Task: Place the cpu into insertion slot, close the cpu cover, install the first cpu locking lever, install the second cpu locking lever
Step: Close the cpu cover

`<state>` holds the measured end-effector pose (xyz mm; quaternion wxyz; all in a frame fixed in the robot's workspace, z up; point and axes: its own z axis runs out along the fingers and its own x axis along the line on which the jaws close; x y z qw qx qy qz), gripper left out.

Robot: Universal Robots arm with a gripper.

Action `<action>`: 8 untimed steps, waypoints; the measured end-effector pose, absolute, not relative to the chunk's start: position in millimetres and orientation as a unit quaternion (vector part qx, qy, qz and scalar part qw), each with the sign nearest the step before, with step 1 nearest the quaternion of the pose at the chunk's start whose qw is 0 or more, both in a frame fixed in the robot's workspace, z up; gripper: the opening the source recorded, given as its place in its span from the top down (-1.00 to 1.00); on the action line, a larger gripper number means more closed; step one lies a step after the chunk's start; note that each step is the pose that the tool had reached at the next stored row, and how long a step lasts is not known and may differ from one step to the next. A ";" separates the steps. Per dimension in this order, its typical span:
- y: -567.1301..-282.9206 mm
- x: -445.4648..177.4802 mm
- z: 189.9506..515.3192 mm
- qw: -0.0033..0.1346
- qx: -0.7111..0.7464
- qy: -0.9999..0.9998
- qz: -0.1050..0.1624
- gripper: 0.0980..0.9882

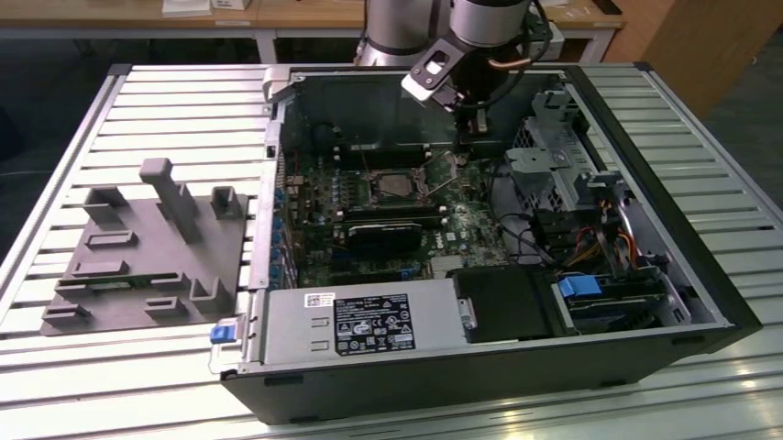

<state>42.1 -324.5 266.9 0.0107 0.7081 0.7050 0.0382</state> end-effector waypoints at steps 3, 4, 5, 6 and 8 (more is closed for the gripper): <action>-324.4 48.5 266.9 0.011 0.708 0.705 0.038 0.99; -324.4 50.5 266.9 0.011 0.708 0.705 0.038 0.99; -324.4 52.3 266.9 0.011 0.708 0.705 0.038 0.99; -324.4 53.6 266.9 0.011 0.708 0.705 0.038 0.99; -324.4 55.5 266.0 0.011 0.708 0.705 0.038 0.99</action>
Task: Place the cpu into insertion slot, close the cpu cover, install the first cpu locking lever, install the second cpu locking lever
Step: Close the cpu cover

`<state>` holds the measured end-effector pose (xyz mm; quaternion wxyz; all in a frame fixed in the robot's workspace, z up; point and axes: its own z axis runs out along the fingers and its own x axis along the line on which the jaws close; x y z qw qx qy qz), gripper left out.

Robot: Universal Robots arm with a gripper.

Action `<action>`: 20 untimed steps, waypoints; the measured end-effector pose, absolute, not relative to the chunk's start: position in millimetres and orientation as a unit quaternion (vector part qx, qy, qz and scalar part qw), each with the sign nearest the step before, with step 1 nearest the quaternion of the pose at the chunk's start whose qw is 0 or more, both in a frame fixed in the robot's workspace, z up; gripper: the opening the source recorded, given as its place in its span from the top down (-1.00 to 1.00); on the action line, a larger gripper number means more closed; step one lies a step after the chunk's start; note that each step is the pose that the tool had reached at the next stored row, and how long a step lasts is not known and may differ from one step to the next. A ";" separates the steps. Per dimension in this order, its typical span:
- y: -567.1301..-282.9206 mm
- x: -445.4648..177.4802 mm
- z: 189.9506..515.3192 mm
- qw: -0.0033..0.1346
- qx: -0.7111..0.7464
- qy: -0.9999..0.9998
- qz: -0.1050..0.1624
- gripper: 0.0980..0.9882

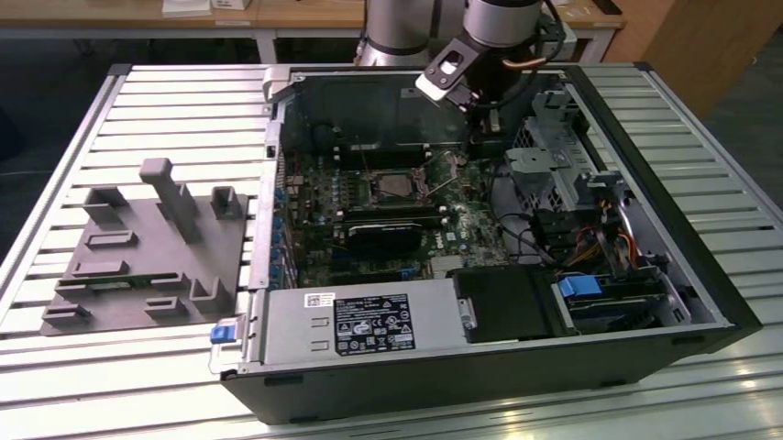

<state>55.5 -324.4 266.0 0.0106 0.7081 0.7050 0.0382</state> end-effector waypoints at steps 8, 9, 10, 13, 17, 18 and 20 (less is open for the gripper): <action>-324.4 56.3 254.2 0.011 0.708 0.705 0.038 0.99; -324.3 56.4 252.9 0.011 0.708 0.705 0.038 0.99; -324.3 56.5 251.6 0.011 0.708 0.705 0.038 0.99; -324.4 56.6 248.8 0.011 0.708 0.705 0.038 0.99; -324.4 56.8 245.7 0.011 0.708 0.705 0.038 0.99; -324.4 56.8 244.8 0.011 0.708 0.705 0.038 0.99; -324.4 56.8 242.3 0.011 0.708 0.705 0.038 0.99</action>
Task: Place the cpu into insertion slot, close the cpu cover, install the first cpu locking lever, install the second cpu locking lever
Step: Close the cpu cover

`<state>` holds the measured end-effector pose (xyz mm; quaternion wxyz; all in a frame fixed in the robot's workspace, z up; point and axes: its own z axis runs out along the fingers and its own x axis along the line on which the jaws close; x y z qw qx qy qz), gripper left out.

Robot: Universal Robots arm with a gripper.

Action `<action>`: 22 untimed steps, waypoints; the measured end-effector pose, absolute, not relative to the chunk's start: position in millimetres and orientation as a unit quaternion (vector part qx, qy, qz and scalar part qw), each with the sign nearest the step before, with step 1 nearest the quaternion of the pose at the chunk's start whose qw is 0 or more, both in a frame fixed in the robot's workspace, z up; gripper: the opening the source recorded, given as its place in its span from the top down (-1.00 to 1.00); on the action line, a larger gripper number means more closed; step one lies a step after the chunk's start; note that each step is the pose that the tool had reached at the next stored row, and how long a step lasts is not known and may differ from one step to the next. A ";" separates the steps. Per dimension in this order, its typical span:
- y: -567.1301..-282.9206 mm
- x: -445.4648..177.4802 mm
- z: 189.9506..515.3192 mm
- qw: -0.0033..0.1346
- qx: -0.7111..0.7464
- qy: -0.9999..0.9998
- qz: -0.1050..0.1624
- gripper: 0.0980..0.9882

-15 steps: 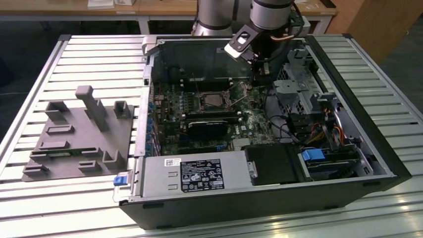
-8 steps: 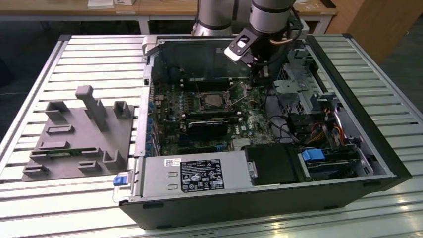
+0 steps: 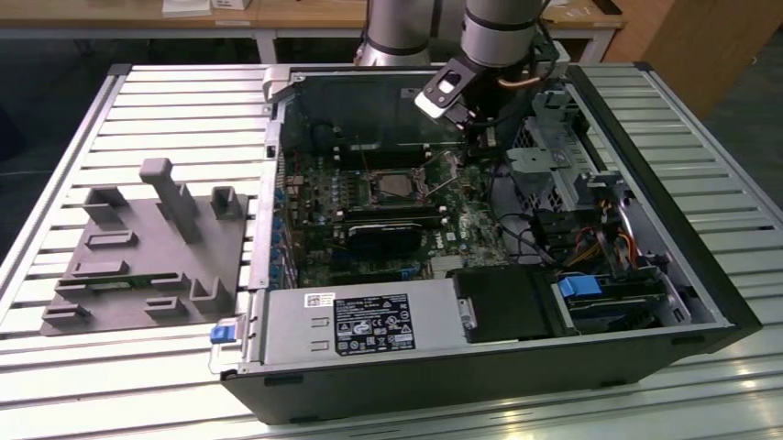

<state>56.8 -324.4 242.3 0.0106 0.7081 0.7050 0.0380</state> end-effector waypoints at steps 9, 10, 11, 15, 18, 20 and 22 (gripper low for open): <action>-324.4 56.8 238.3 0.010 0.708 0.705 0.037 0.99; -324.4 57.0 238.0 0.006 0.708 0.705 0.033 0.99; -324.4 57.2 237.9 0.000 0.709 0.705 0.027 0.99; -324.4 58.3 237.5 -0.024 0.709 0.705 0.003 0.99; -324.4 58.6 237.4 -0.033 0.709 0.704 -0.006 0.99; -324.4 58.6 237.4 -0.034 0.709 0.704 -0.007 0.99; -324.4 58.6 237.4 -0.035 0.709 0.704 -0.008 0.99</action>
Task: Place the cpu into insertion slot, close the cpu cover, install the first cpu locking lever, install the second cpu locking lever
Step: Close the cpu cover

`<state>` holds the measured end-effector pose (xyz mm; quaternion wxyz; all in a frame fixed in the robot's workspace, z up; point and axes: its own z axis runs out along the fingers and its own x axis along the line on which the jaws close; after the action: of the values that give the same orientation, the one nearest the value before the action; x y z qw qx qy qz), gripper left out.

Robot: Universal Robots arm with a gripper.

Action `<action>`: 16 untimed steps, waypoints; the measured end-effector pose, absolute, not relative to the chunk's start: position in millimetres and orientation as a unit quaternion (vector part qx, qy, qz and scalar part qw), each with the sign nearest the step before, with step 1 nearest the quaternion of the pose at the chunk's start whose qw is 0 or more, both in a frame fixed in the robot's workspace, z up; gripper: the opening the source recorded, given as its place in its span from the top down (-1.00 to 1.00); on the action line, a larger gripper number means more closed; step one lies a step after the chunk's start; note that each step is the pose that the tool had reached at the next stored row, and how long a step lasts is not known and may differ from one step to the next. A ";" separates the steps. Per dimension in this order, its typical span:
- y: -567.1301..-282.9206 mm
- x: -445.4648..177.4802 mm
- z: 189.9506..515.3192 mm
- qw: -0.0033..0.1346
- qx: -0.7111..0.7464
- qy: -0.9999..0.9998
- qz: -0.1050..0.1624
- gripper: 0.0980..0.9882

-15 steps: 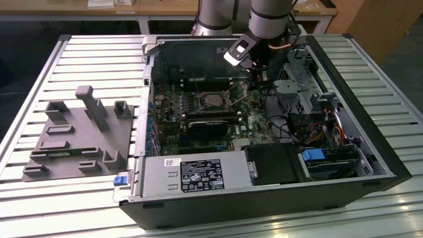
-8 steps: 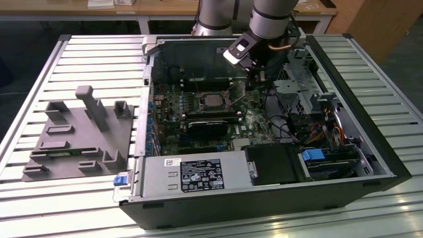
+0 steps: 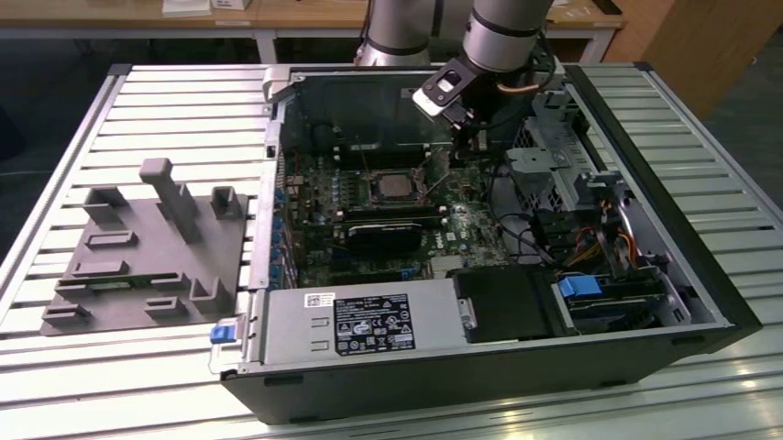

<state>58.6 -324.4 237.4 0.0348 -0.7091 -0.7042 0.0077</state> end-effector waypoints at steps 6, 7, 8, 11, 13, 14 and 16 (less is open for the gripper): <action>-324.4 46.1 237.3 0.032 -0.709 -0.704 0.005 0.99; -324.4 42.9 237.3 0.031 -0.709 -0.704 0.004 0.99; -324.4 39.7 237.3 0.031 -0.709 -0.704 0.004 0.99; -324.3 29.0 237.3 0.030 -0.709 -0.704 0.002 0.99; -324.3 22.7 237.4 0.029 -0.709 -0.704 0.002 0.99; -324.3 20.0 237.4 0.028 -0.709 -0.704 0.001 0.99; -324.3 15.5 237.4 0.028 -0.709 -0.705 0.001 0.99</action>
<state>15.5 -324.3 237.4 0.0279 -0.7091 -0.7045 0.0007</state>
